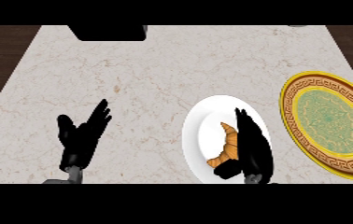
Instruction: Pick the croissant from the plate and place it in the plate
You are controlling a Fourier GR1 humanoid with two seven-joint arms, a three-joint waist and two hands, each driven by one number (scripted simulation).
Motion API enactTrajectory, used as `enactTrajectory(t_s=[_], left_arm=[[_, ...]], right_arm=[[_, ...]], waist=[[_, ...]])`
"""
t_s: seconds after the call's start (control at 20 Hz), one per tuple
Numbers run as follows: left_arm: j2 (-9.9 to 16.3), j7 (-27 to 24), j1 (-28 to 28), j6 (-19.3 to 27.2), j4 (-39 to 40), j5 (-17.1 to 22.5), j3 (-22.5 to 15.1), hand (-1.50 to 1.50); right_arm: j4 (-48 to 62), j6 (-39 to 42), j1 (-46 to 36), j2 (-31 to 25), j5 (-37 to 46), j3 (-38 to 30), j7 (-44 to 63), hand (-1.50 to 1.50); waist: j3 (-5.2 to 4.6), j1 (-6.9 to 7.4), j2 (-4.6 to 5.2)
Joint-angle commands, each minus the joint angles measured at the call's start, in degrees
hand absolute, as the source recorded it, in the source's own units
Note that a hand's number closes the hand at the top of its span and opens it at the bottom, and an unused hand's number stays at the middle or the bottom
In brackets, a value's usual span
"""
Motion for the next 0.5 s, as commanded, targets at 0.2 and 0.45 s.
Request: enactTrajectory(t_s=[0.2, 0.45], left_arm=[[-3.28, -0.89, -0.45, 1.20, 1.15, -1.90, -0.48, 0.00], [-2.83, -2.65, -3.68, -1.99, 6.12, -1.34, 3.38, 0.00]], right_arm=[[12.12, -1.47, -3.38, -1.38, 2.72, -0.41, -9.04, 1.50], [4.00, 3.92, -1.68, -0.18, 6.35, 0.53, -4.17, 1.50]], waist=[[-0.01, 0.07, 0.08], [-0.03, -0.19, 0.03]])
